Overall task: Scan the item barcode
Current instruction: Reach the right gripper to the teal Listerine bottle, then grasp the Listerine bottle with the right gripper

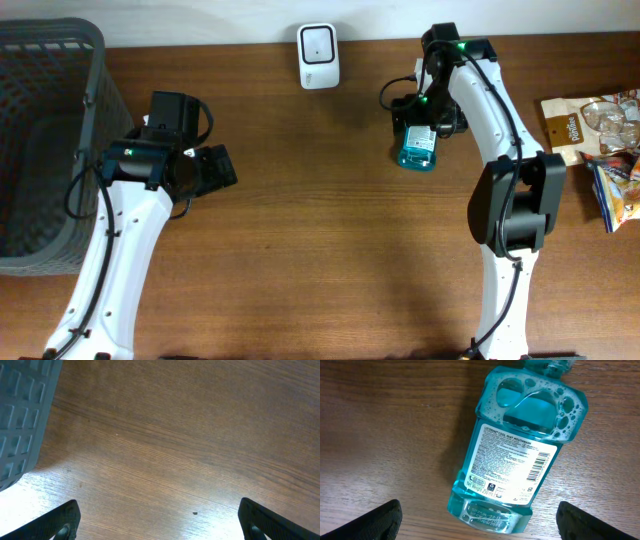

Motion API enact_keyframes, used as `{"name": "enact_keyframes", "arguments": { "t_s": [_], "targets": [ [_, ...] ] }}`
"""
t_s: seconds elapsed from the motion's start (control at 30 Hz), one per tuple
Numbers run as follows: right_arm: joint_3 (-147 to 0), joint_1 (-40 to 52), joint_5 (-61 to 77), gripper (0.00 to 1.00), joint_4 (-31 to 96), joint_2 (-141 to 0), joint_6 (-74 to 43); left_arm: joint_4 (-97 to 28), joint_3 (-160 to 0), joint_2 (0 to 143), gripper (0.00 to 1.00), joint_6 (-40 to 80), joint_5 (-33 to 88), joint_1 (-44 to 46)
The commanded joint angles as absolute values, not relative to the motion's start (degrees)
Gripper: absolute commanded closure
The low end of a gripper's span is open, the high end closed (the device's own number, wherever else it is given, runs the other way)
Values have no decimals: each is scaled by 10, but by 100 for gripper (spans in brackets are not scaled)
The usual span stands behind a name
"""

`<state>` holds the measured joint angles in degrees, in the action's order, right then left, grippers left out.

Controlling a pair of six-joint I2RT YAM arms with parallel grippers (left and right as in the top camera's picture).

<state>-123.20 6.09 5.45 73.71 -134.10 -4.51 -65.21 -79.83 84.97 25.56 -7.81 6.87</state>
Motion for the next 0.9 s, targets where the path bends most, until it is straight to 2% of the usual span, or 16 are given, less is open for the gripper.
{"name": "enact_keyframes", "arguments": {
  "t_s": [0.0, 0.07, 0.17, 0.4, 0.67, 0.87],
  "targets": [
    [-1228, 77, 4, 2, 740, -1345, -65, -653, -804, 843, 1, 262, -84, 66],
    [-1228, 98, -97, 2, 740, -1348, -87, -652, -804, 843, 1, 262, -84, 66],
    [-1228, 127, -175, 2, 739, -1357, -106, -653, -804, 843, 1, 262, -84, 66],
    [-1228, 165, -192, 2, 727, -1394, -115, -653, -804, 843, 1, 262, -84, 66],
    [-1228, 164, -285, 2, 726, -1410, -142, -652, -804, 843, 1, 262, -84, 66],
    [-1228, 149, -292, 2, 718, -1414, -143, -653, -804, 843, 1, 262, -84, 66]
  ]
}}
